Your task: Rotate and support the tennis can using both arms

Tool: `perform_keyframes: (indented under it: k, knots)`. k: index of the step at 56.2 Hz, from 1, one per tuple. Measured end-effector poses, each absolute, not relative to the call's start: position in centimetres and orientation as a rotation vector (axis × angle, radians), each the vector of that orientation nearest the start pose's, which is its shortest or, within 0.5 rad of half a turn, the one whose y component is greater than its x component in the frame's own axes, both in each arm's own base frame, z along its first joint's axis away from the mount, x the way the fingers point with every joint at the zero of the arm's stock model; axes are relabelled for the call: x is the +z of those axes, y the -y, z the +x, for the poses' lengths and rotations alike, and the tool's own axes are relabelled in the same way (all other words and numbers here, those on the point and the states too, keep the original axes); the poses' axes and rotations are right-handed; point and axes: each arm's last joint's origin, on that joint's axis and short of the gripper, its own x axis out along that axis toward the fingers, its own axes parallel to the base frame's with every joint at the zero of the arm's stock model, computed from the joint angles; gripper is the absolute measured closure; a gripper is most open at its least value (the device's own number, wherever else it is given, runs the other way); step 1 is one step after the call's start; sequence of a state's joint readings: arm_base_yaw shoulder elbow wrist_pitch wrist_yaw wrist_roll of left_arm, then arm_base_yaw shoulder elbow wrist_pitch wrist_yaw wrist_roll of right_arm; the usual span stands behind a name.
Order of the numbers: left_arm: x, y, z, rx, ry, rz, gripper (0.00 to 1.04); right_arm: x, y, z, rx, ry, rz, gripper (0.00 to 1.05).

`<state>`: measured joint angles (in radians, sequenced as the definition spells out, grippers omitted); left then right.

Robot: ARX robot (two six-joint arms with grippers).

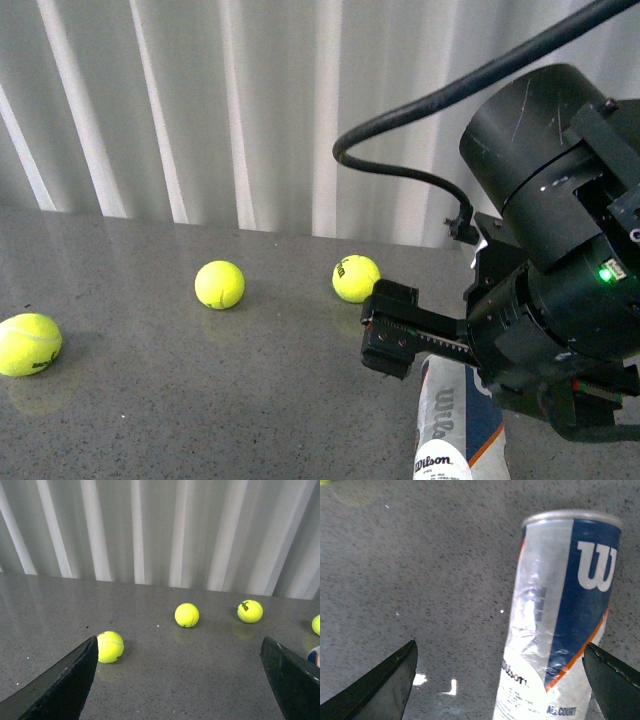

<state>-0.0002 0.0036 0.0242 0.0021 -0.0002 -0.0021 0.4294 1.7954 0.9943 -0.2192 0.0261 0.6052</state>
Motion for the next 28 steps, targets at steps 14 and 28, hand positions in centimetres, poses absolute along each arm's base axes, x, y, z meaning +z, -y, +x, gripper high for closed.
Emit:
perform_keyframes:
  k: [14, 28]
  knots:
    - [17.2, 0.0, 9.6, 0.0, 0.023, -0.002, 0.07, 13.6, -13.2, 30.8, 0.057, -1.107, 0.272, 0.07]
    - [17.2, 0.0, 9.6, 0.0, 0.023, -0.002, 0.07, 11.6, -12.1, 30.7, 0.04, -1.141, 0.285, 0.07]
